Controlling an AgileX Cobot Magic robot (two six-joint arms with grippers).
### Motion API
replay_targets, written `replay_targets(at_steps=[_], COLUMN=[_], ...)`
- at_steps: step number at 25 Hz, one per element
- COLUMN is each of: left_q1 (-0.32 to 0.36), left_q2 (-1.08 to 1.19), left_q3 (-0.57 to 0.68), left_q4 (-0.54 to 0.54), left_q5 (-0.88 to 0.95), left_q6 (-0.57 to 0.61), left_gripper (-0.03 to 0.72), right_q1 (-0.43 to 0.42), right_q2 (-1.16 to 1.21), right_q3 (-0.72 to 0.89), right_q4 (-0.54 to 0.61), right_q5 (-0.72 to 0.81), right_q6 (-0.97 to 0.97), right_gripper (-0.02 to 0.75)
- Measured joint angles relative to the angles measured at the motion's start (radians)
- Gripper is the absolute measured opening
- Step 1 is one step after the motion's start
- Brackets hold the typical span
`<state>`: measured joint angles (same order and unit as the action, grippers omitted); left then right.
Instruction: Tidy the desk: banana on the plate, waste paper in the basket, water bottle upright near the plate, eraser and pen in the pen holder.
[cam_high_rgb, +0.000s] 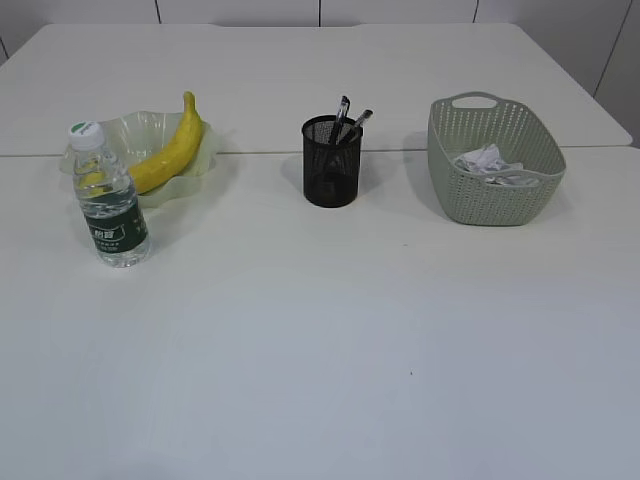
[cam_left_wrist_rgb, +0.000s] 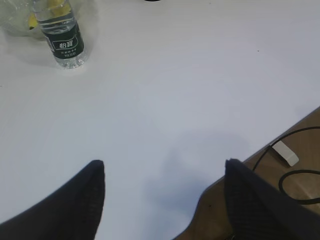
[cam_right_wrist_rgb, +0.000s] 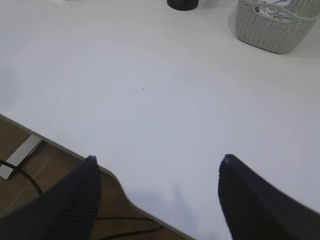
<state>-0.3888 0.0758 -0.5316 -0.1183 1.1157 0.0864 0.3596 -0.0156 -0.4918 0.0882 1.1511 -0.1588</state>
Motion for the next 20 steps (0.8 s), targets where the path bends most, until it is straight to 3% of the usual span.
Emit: replay_targets(at_steps=[16, 20], left_q1=[0.000, 0.027], left_q2=[0.000, 0.000], left_q3=[0.000, 0.000], left_q4=[-0.013, -0.013], left_q5=[0.000, 0.000], left_q6=[0.000, 0.000], left_gripper=[0.518, 0.517], right_q1=[0.000, 0.000], right_q2=[0.000, 0.000], right_q3=[0.000, 0.000], right_q4=[0.000, 0.000], right_q5=[-0.004, -0.004], right_q6=[0.000, 0.002], right_gripper=[0.555, 0.555])
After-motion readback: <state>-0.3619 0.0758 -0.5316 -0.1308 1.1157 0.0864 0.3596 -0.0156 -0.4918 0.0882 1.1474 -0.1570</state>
